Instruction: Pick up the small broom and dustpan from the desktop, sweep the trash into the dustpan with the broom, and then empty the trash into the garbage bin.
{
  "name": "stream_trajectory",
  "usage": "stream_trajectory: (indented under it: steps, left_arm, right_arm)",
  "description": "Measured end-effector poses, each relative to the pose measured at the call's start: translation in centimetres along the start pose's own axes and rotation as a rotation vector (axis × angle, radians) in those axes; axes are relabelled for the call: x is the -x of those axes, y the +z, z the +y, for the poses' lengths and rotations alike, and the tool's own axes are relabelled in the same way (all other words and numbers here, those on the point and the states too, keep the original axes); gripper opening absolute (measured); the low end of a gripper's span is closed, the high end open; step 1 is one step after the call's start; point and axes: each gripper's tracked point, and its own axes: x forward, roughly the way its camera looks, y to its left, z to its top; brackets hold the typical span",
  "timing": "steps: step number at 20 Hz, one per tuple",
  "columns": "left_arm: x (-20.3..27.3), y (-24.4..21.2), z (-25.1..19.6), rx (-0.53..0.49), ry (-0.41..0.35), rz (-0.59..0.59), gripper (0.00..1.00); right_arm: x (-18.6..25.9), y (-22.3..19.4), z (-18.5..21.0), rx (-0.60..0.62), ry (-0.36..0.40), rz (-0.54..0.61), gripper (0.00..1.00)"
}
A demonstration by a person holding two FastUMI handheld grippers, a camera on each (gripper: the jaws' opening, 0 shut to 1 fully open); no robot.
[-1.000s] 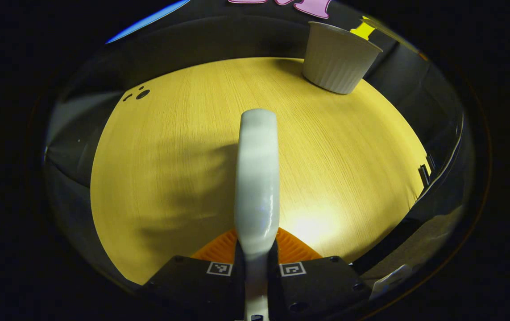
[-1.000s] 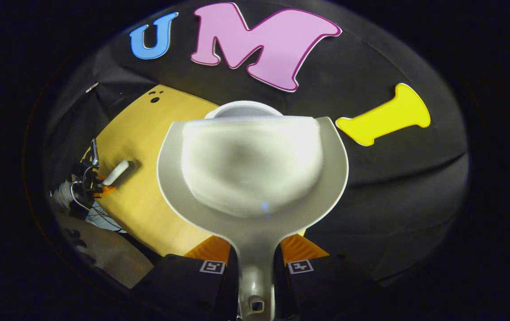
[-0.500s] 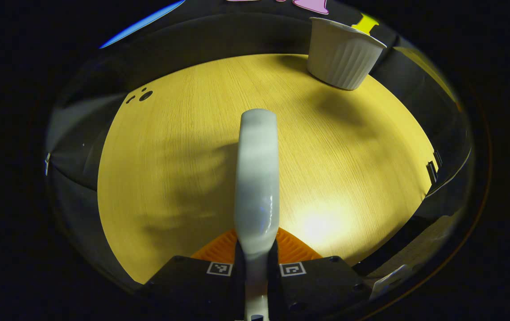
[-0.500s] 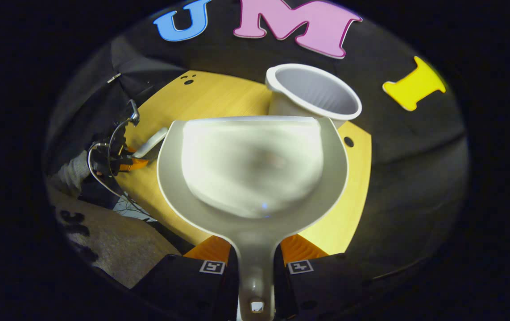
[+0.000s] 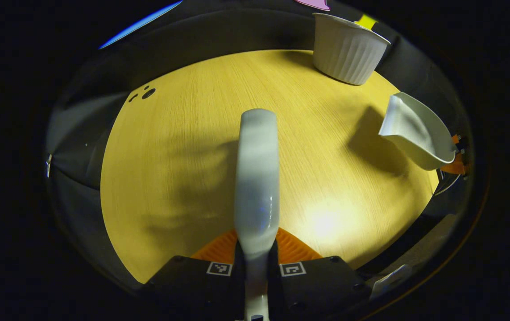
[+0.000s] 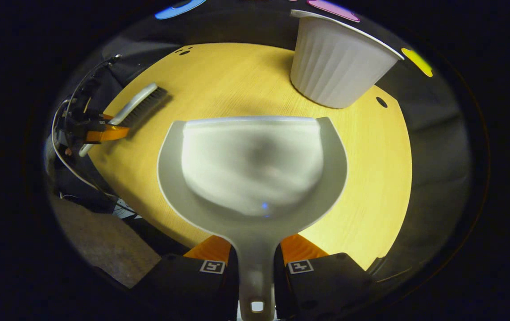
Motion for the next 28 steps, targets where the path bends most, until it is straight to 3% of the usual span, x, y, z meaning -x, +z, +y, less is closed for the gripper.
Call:
stream_trajectory:
  steps: [7,8,11,17,19,20,23,28]
  left_arm:
    - [-1.0,-0.3,0.5,-0.020,0.052,0.020,0.24]
    - [-1.3,-0.3,0.5,-0.028,0.061,0.021,0.23]
    - [-1.6,-0.2,0.2,-0.038,0.076,0.032,0.26]
    - [-2.4,0.3,1.0,-0.041,0.090,0.037,0.28]
    - [-1.9,0.5,1.2,-0.056,0.106,0.031,0.31]
    - [-1.6,0.6,1.2,-0.064,0.113,0.025,0.32]
    - [-0.5,0.5,1.4,-0.081,0.132,0.011,0.32]
    - [3.6,1.3,1.6,-0.098,0.153,-0.068,0.32]
  right_arm:
    - [-4.4,-1.3,0.0,-0.065,-0.050,-0.003,0.39]
    - [-4.7,-1.4,0.1,-0.067,-0.048,-0.001,0.33]
    - [-5.1,-1.4,0.6,-0.077,-0.026,-0.004,0.39]
    - [-5.3,-1.9,1.0,-0.077,0.006,0.007,0.40]
    - [-4.9,-1.7,1.2,-0.080,0.020,0.007,0.41]
    - [-4.4,-1.7,1.3,-0.081,0.028,0.005,0.37]
    - [-2.3,-1.8,1.3,-0.074,0.039,-0.013,0.41]
    - [3.1,0.3,1.3,-0.084,0.052,-0.122,0.41]
